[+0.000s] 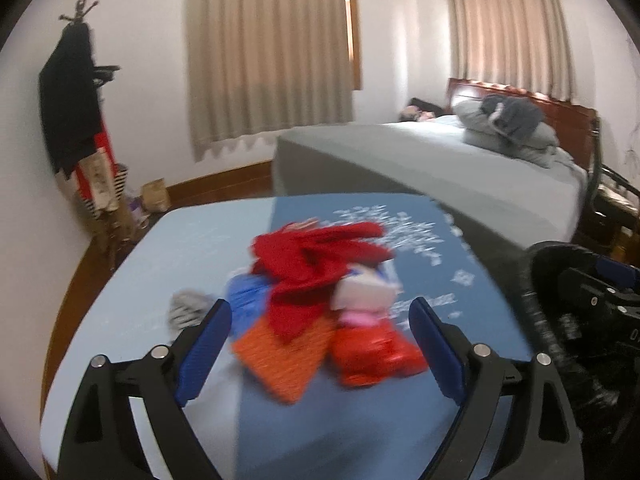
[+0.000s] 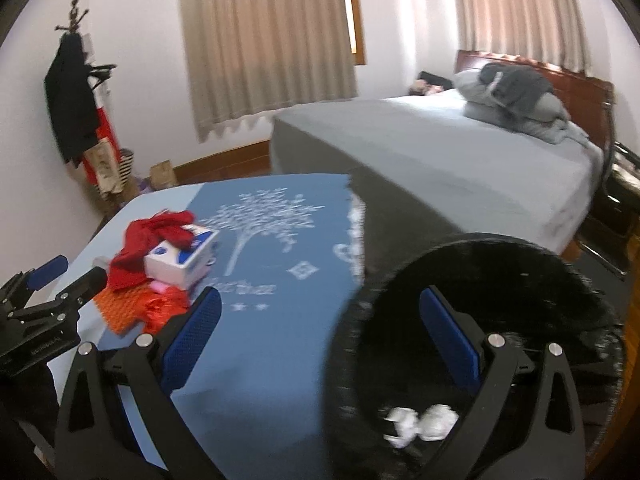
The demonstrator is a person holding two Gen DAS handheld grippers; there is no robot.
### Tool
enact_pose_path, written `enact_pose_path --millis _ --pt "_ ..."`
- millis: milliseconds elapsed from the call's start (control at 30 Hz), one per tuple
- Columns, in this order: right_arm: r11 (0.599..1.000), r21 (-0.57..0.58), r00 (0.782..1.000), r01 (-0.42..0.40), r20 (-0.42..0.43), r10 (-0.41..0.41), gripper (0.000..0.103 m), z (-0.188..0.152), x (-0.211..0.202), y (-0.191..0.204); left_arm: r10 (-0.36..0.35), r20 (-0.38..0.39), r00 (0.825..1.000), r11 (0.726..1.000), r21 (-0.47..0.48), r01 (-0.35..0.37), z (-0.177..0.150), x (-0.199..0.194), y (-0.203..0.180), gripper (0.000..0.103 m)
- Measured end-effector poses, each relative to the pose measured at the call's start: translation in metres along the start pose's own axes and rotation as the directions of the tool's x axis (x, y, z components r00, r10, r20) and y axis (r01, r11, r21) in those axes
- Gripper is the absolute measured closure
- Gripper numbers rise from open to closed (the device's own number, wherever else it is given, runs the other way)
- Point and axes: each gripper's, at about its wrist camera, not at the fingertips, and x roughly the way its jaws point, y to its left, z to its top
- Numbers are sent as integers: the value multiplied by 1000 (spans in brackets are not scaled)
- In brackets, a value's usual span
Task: Collect trash
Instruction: 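Grasp the red plastic bag from the pile with the right tool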
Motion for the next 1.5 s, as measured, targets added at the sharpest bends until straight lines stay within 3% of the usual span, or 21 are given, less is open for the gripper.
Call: enact_pose_path --millis 300,867,933,1067,1133,1333,1500 --pt "993 -75 995 -88 -59 84 6 -3 44 61 92 -39 995 995 -40 -93 -18 11 47 15" --pt "972 -137 966 -189 -204 159 8 -19 92 128 138 -71 988 986 -81 -143 -30 16 82 15" --pt "968 -139 957 -209 -232 173 25 -20 96 130 139 -73 988 986 -84 -145 -30 15 83 15" --pt "958 -133 940 -256 -267 214 41 -23 98 132 135 -74 988 987 -83 -141 -30 15 80 15" --pt "949 -131 929 -286 -281 241 56 -27 96 132 129 -73 989 987 -83 -135 -30 15 78 15" --pt "943 -136 927 -303 -272 259 62 -29 78 121 114 -70 991 990 -72 -119 -29 14 70 15" --pt "958 -119 942 -262 -247 227 62 -26 61 98 101 -68 993 992 -67 -106 -27 15 63 15"
